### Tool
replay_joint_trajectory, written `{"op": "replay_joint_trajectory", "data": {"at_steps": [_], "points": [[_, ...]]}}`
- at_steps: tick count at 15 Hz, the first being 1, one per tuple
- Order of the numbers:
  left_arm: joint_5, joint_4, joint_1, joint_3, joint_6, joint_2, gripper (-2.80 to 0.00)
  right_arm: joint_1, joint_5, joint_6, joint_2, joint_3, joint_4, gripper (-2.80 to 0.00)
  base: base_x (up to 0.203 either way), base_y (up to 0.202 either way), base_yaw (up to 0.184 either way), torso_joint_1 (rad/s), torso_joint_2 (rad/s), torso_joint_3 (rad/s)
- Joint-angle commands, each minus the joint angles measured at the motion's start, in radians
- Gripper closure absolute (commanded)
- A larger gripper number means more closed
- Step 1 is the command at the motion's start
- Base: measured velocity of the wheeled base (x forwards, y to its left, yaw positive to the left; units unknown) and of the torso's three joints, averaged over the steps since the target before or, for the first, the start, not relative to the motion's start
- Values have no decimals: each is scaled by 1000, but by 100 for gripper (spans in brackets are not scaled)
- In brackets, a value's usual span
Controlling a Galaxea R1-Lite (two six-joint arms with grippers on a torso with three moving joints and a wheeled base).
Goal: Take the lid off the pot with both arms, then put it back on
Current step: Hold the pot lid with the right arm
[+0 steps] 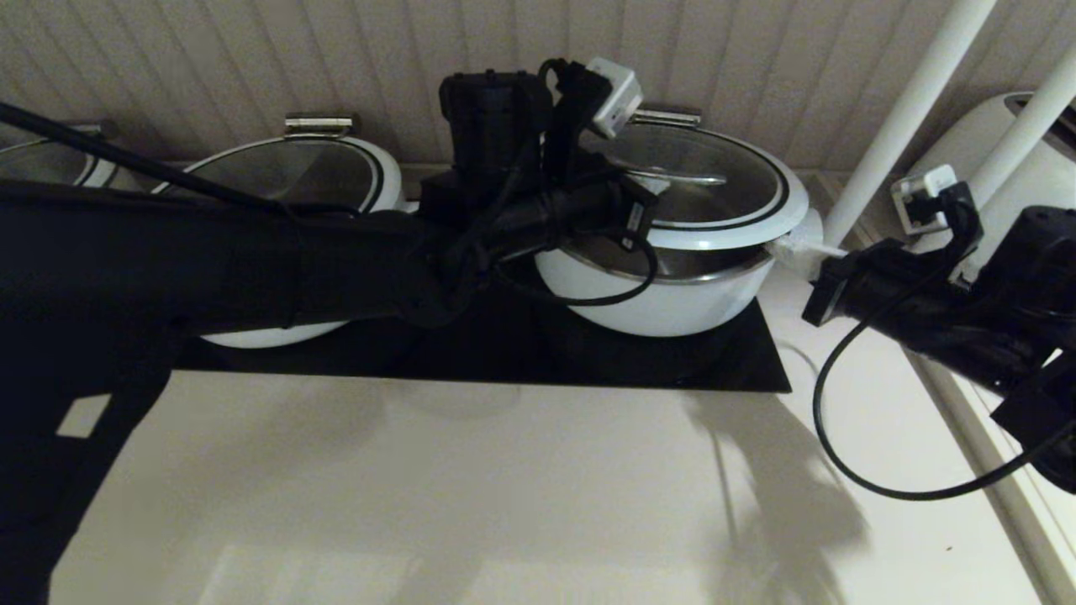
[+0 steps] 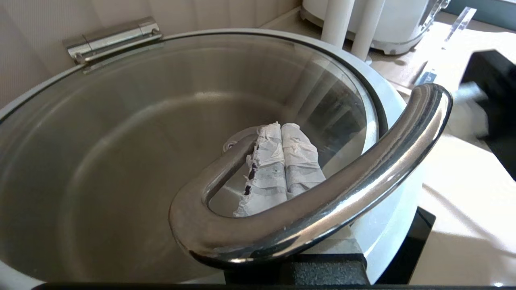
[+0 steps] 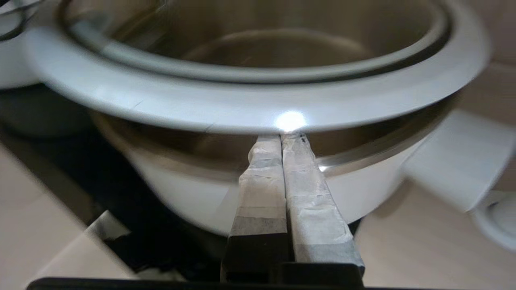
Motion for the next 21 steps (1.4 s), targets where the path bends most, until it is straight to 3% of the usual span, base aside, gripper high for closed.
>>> {"op": "replay_joint_trajectory", "data": {"at_steps": [1,6,13,21], "points": [[-2,-3,0,18,2,-22,0,-9,-2,-1,11,-31,-7,0,0,0,0,0,0,0],[0,-1,0,29,3,-36,0,-15,-12,-2,18,-57,-7,0,0,0,0,0,0,0],[0,-6,9,145,6,-107,0,-27,-12,-1,20,-62,-8,0,0,0,0,0,0,0],[-2,-12,82,249,0,-207,0,-38,-12,-4,38,-68,-28,0,0,0,0,0,0,0]]}}
